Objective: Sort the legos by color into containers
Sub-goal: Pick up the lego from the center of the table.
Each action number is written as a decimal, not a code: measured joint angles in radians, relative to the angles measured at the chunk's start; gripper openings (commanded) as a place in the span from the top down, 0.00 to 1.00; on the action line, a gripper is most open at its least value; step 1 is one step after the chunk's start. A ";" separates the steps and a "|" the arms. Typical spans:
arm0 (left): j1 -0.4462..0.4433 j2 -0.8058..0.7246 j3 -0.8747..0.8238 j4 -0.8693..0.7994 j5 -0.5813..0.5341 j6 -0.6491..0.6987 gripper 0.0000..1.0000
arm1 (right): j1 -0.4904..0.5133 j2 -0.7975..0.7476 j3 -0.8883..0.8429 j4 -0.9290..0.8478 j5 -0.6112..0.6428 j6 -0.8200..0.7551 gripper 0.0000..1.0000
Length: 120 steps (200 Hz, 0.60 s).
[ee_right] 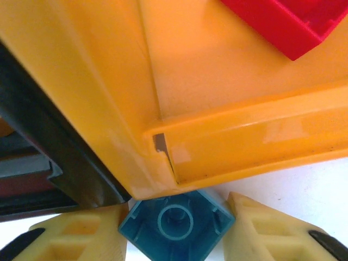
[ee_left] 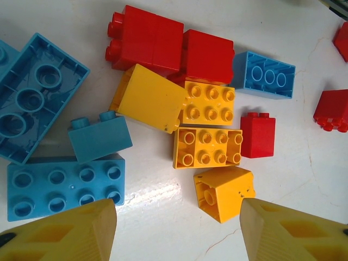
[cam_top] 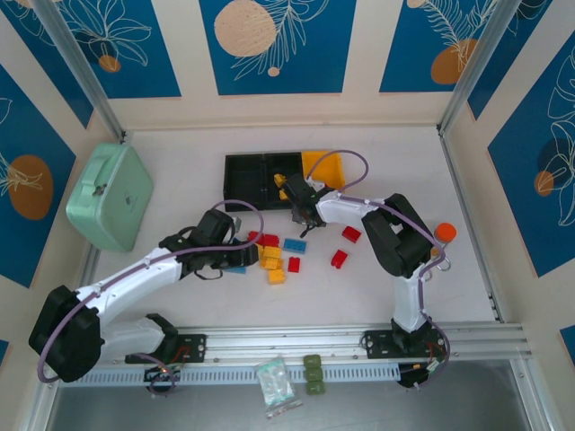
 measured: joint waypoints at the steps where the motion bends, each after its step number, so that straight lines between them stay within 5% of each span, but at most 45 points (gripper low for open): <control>1: 0.000 0.000 0.000 0.000 0.000 0.000 0.39 | 0.000 0.000 0.000 0.000 0.000 -0.001 0.62; 120: 0.000 -0.030 -0.007 -0.012 -0.022 -0.001 0.39 | 0.099 -0.250 -0.092 -0.089 0.022 -0.031 0.64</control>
